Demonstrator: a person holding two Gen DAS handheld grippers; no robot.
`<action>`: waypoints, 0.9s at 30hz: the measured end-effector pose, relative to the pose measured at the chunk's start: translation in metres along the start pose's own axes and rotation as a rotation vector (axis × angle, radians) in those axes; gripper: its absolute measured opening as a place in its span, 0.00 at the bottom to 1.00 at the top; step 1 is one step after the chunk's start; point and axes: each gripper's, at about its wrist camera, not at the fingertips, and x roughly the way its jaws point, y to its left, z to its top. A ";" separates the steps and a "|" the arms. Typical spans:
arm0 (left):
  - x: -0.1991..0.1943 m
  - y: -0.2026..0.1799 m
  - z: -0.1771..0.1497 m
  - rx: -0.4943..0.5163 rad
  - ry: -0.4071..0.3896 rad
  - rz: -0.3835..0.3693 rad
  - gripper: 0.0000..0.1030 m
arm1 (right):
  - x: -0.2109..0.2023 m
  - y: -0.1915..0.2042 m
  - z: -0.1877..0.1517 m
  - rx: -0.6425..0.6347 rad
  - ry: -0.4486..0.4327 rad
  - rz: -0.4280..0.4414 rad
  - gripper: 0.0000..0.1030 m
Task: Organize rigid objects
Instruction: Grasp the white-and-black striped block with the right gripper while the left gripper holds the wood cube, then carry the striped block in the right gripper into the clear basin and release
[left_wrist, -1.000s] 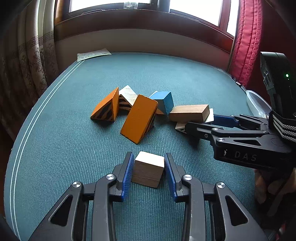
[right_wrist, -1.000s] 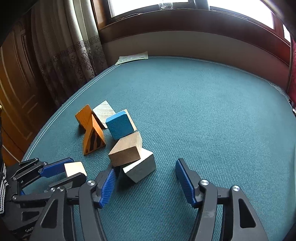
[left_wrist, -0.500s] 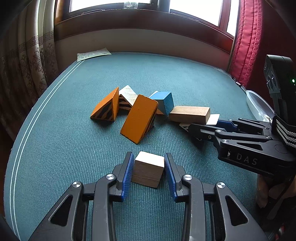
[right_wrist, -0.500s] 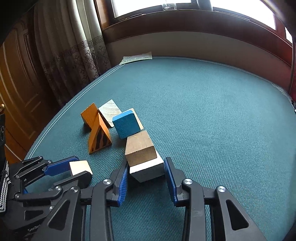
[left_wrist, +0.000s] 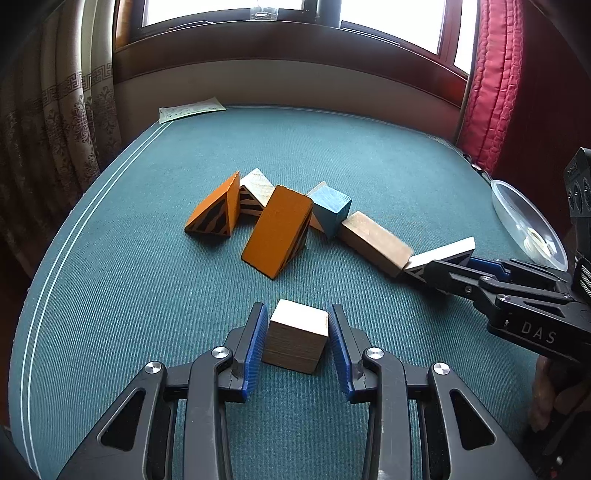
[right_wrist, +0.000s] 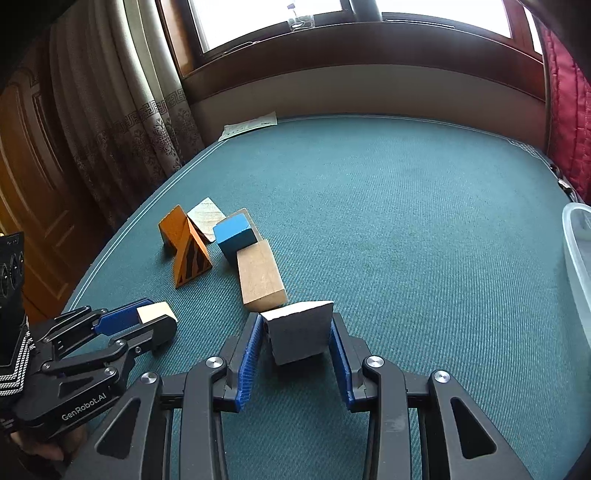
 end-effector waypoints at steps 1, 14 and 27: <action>0.000 -0.001 -0.001 -0.001 0.001 0.001 0.34 | -0.002 -0.001 -0.001 0.003 -0.003 -0.001 0.37; -0.002 -0.005 -0.007 -0.004 0.006 0.056 0.35 | -0.002 -0.005 -0.011 0.028 0.003 -0.004 0.36; 0.000 -0.006 -0.011 -0.014 0.026 0.120 0.79 | -0.002 -0.006 -0.012 0.035 -0.003 0.016 0.43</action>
